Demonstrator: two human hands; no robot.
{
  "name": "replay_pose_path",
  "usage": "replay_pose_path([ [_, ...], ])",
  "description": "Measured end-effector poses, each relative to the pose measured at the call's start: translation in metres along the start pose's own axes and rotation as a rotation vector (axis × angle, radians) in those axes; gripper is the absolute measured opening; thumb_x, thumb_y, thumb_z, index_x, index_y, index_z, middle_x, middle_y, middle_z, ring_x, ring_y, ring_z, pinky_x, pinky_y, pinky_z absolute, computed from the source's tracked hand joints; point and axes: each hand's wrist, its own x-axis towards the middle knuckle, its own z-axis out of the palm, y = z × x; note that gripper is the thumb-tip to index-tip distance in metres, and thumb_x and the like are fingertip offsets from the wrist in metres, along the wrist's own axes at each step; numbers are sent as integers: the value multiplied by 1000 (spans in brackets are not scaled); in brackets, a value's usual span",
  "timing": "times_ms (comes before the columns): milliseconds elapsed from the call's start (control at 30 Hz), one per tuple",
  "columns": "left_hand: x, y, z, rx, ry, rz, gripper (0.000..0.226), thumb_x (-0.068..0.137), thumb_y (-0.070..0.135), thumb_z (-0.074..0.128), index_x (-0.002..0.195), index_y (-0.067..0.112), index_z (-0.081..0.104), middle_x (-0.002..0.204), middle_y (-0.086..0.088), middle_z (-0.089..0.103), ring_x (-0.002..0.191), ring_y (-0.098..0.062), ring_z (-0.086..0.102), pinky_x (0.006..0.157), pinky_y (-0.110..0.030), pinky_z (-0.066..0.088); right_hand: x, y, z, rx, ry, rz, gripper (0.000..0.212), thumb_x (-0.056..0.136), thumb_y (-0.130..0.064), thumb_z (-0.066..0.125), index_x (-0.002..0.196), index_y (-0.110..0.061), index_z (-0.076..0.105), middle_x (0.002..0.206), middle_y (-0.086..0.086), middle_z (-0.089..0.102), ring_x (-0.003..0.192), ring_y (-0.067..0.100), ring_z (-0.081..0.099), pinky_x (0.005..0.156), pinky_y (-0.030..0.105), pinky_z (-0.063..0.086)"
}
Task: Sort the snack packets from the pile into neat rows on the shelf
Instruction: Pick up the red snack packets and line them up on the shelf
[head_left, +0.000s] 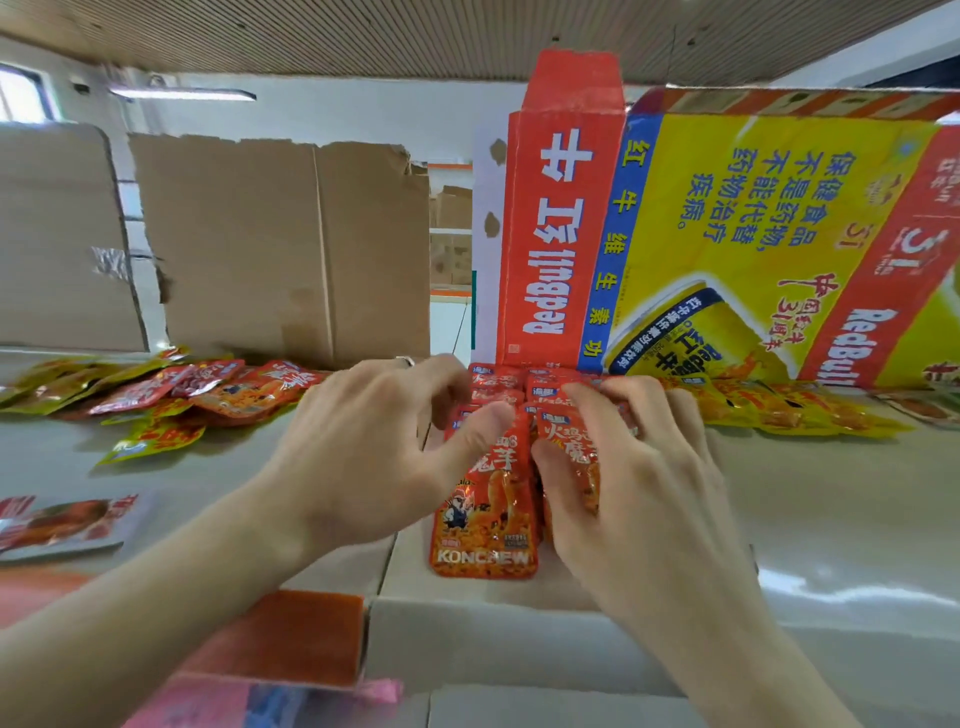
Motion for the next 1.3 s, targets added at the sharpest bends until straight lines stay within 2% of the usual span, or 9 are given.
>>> replay_pose_path([
  [67,-12,6,0,26,30,37,51,87,72,35,109,32,59,108,18,56,92,-6,57,75,-35,46,-1,1,-2,48,9,-31,49,90,-49,44,126,-19,60,121,-1,55,110,22,48,91,42,46],
  [133,-25,11,-2,62,81,45,50,89,66,41,115,27,59,125,11,49,110,-12,53,87,-41,46,-1,1,-7,125,40,-67,49,91,-49,44,126,-20,60,125,-2,56,114,23,48,93,42,41],
  [267,-50,15,-12,116,101,-8,49,90,63,44,123,29,54,145,7,38,131,-16,41,101,-46,40,-3,-7,-17,243,92,-146,44,91,-44,52,125,-19,62,129,-2,56,119,23,45,91,33,29],
  [400,-78,8,-25,207,62,-134,55,90,63,37,134,32,46,157,10,24,142,-15,26,111,-48,31,-2,-27,-19,366,82,-216,45,91,-42,54,128,-17,61,135,0,53,126,25,43,94,36,30],
  [567,-104,-11,-55,317,95,-183,57,91,64,34,138,33,43,161,9,15,146,-17,20,111,-43,21,0,-62,-14,428,34,-269,49,92,-43,51,135,-20,56,147,-1,45,134,23,36,99,42,31],
  [800,-127,-64,-95,305,176,-157,55,92,61,35,138,32,43,162,13,12,148,-13,17,111,-39,16,6,-120,-5,364,-39,-312,55,94,-48,45,143,-23,47,157,-4,33,144,19,25,108,44,24],
  [1000,-147,-131,-127,282,186,-144,57,91,64,35,139,32,39,163,11,13,148,-15,16,112,-42,16,10,-185,15,281,-87,-306,57,94,-50,41,144,-23,45,156,-4,34,144,18,26,109,47,25],
  [1200,-164,-197,-146,211,201,-134,58,89,64,37,139,34,38,162,13,12,147,-11,13,111,-36,12,7,-246,45,211,-105,-289,56,93,-49,42,144,-26,45,154,-7,37,141,12,26,110,42,23],
  [1300,-170,-223,-153,181,181,-111,58,88,62,39,139,34,39,162,15,10,147,-9,11,111,-35,9,6,-269,58,170,-139,-274,55,92,-47,42,143,-26,46,152,-8,39,140,12,29,109,45,25],
])
